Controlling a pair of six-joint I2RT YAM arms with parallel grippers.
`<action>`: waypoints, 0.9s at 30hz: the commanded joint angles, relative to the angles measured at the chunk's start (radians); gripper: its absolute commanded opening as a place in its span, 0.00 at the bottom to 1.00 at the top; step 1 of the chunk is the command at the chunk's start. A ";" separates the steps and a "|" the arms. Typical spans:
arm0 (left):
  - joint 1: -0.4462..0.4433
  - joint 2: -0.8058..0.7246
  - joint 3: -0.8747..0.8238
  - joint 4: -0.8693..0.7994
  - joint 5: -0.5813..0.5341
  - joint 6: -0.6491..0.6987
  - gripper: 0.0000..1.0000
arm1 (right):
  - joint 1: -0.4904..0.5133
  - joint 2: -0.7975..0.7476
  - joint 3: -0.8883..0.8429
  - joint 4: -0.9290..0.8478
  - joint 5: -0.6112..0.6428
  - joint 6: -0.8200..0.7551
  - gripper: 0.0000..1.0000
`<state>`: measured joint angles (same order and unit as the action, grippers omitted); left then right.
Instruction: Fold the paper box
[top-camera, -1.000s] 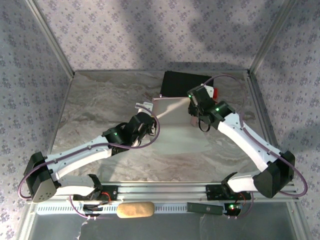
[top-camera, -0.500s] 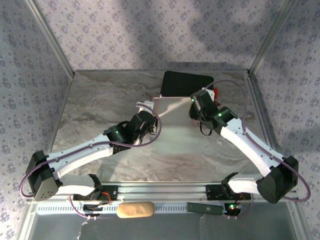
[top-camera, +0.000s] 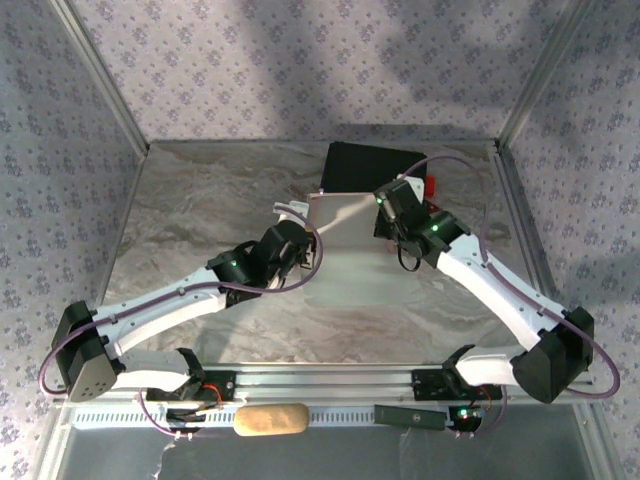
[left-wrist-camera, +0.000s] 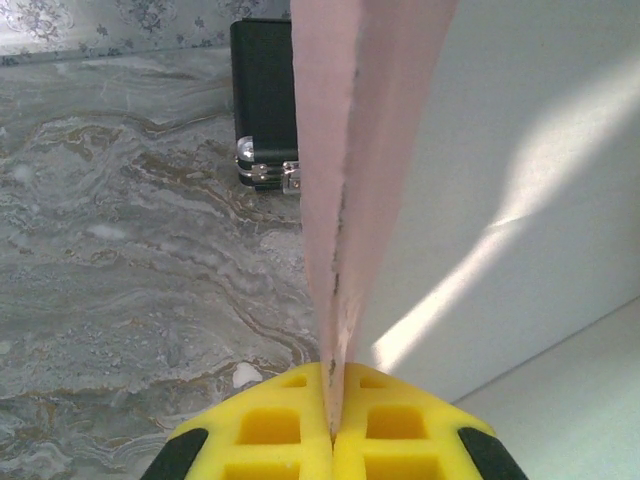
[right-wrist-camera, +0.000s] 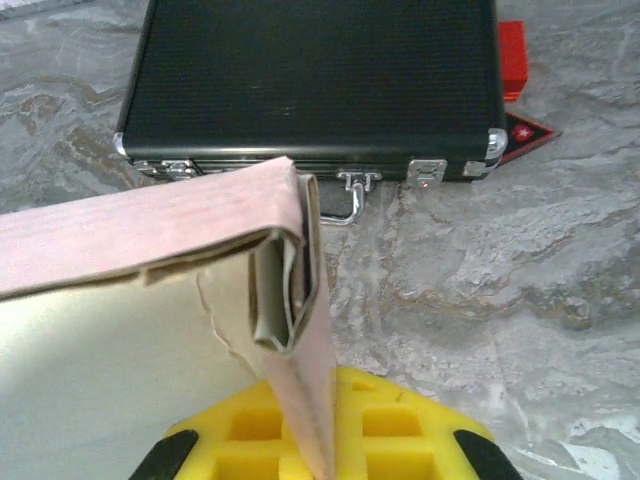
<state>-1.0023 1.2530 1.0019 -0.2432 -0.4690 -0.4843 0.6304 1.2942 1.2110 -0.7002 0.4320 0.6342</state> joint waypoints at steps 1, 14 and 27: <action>-0.002 0.005 0.045 -0.011 -0.003 -0.011 0.00 | 0.031 0.032 0.057 -0.077 0.169 0.059 0.00; -0.002 -0.003 0.044 -0.024 -0.015 -0.013 0.00 | 0.098 0.086 0.122 -0.174 0.256 0.086 0.00; 0.041 -0.036 0.001 0.019 0.044 -0.050 0.00 | -0.021 -0.077 -0.107 0.127 -0.211 -0.058 0.43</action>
<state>-0.9699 1.2469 1.0061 -0.2581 -0.4484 -0.5156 0.6109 1.2324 1.1423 -0.6479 0.3222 0.6106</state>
